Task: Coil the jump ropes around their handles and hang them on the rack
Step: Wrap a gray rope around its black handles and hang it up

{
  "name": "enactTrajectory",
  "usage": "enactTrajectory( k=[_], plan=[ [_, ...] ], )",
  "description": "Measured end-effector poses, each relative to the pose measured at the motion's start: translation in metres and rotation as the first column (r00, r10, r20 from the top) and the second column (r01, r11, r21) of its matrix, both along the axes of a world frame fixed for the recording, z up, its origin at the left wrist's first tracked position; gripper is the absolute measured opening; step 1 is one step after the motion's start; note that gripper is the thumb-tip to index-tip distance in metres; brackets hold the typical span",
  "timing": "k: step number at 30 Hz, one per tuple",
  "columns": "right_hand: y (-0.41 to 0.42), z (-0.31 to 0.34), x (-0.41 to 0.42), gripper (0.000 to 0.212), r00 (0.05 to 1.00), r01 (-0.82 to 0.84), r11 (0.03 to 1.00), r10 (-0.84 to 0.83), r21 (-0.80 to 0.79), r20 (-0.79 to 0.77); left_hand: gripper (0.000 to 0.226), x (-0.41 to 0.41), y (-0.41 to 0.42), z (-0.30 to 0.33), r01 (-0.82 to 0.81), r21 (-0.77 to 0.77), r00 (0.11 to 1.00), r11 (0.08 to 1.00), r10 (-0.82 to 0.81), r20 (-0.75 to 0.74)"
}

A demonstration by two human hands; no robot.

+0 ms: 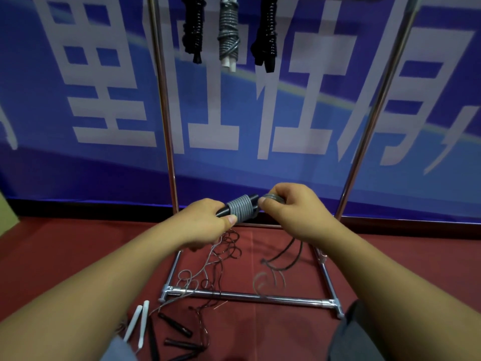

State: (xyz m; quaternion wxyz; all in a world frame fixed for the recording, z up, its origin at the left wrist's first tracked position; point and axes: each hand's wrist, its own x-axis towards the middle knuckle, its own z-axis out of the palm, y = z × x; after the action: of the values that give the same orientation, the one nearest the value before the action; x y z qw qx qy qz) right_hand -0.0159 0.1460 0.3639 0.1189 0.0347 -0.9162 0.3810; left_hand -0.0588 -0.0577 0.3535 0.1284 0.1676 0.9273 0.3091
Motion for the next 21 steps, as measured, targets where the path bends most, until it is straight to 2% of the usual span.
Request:
enactTrajectory(
  k=[3,6,10,15,21],
  plan=[
    [0.002,-0.004,-0.001,0.029,0.993,0.06,0.985,-0.042,0.165,-0.112,0.025,0.005,0.001,0.001,0.054,-0.011,0.997,0.998,-0.053,0.055],
    [0.004,-0.009,-0.002,0.025,0.985,0.084,0.968,-0.045,0.238,-0.165,0.024,0.007,0.002,0.001,0.088,-0.01,0.992,0.996,-0.086,0.094],
    [0.004,-0.011,-0.005,0.025,0.98,0.115,0.957,-0.066,0.267,-0.188,0.022,0.01,0.002,0.0,0.14,0.0,0.985,0.99,-0.139,0.103],
    [0.006,-0.013,-0.009,0.027,0.978,0.141,0.954,-0.093,0.266,-0.186,0.021,0.01,-0.001,-0.001,0.211,-0.012,0.977,0.977,-0.21,0.035],
    [0.012,-0.013,-0.011,0.022,0.994,0.047,0.976,-0.025,0.213,-0.104,0.023,0.009,-0.008,-0.003,0.284,-0.187,0.946,0.941,-0.307,-0.107]
  ],
)
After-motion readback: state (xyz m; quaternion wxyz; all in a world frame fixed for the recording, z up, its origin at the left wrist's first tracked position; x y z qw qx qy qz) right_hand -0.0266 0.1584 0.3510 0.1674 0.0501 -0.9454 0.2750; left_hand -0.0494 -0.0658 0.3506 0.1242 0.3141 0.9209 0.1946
